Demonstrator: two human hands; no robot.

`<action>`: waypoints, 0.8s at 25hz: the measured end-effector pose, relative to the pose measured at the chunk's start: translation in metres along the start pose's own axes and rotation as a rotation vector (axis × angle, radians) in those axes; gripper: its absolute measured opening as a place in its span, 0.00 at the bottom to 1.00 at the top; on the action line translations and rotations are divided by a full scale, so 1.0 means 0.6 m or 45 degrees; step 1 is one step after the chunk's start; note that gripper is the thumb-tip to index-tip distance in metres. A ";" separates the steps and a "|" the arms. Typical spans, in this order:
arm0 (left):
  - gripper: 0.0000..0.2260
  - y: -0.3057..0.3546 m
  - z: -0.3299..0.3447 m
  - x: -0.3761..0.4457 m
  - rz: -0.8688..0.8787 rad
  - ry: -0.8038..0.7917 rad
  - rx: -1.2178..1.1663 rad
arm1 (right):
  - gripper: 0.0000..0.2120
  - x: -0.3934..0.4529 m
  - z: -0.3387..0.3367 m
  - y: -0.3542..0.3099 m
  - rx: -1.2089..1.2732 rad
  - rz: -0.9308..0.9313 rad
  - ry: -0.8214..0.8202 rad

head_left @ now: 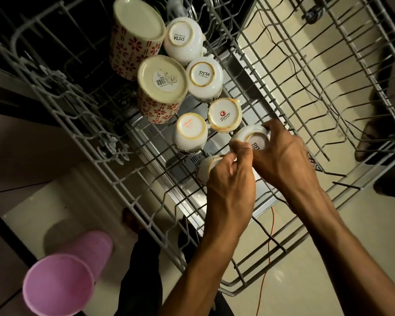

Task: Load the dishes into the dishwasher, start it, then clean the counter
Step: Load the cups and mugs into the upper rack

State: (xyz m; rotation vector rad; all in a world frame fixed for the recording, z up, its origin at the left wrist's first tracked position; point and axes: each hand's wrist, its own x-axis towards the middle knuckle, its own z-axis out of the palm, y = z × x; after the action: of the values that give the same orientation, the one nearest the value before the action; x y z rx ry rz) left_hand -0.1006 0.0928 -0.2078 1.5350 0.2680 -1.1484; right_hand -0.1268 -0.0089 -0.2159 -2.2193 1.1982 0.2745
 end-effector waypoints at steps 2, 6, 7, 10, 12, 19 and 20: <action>0.16 -0.002 0.000 0.002 -0.017 0.008 -0.002 | 0.32 0.003 0.004 -0.001 -0.011 0.002 -0.014; 0.17 -0.004 0.001 0.002 -0.062 0.019 -0.011 | 0.33 0.005 0.012 -0.002 -0.080 0.005 -0.002; 0.17 -0.003 0.002 0.001 -0.062 0.021 -0.008 | 0.33 0.004 0.013 -0.003 -0.114 0.009 0.005; 0.16 -0.005 0.001 -0.004 -0.033 0.029 0.005 | 0.35 0.003 0.019 -0.006 -0.273 0.005 0.016; 0.14 -0.008 -0.004 -0.006 0.001 0.025 0.047 | 0.36 0.007 0.022 -0.004 -0.298 0.017 0.009; 0.17 -0.014 -0.028 -0.021 0.226 0.099 0.301 | 0.37 -0.014 0.003 0.017 -0.103 0.057 0.034; 0.19 -0.012 -0.032 -0.027 0.327 0.133 0.426 | 0.35 -0.022 -0.004 0.020 -0.059 0.041 0.062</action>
State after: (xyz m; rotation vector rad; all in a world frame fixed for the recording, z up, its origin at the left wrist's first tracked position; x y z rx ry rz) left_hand -0.1040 0.1181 -0.2019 1.8653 -0.0570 -0.9424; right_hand -0.1442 -0.0063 -0.2128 -2.2598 1.2660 0.2652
